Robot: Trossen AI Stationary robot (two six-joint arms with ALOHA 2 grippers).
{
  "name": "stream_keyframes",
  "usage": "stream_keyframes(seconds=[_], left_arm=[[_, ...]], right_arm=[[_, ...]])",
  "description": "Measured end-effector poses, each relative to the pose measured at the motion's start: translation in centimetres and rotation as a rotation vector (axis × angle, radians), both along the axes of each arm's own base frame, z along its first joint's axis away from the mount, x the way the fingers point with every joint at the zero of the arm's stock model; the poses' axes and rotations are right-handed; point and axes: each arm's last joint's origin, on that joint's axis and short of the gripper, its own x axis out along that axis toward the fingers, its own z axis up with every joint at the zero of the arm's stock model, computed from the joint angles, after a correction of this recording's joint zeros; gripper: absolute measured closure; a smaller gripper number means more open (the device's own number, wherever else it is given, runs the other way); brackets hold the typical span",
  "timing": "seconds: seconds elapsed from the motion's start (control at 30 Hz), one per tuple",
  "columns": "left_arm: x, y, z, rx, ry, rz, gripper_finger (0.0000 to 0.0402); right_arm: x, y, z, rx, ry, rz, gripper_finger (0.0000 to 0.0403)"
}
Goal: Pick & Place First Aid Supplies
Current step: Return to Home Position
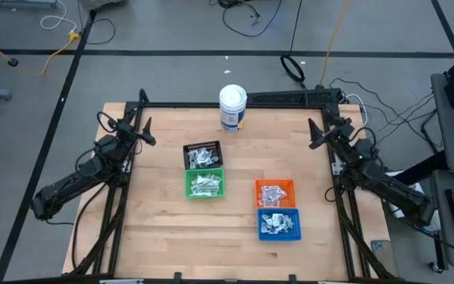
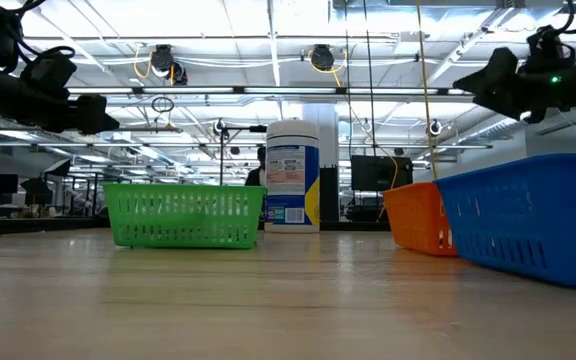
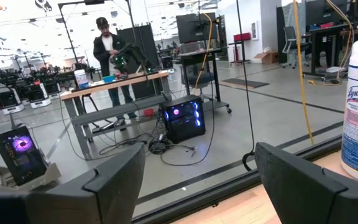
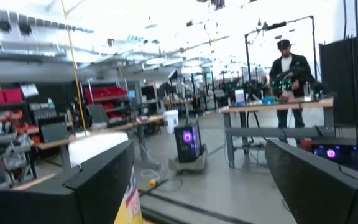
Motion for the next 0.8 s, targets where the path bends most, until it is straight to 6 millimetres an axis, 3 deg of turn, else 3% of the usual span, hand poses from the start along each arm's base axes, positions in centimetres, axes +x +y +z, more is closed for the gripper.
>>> stream_keyframes(seconds=[0.8], left_arm=[[0.0, 0.0, 0.0, 0.0, 0.0, 0.0, 0.0096]], right_arm=[[-0.47, 0.34, 0.65, -0.048, -0.068, 0.0, 0.0044]])
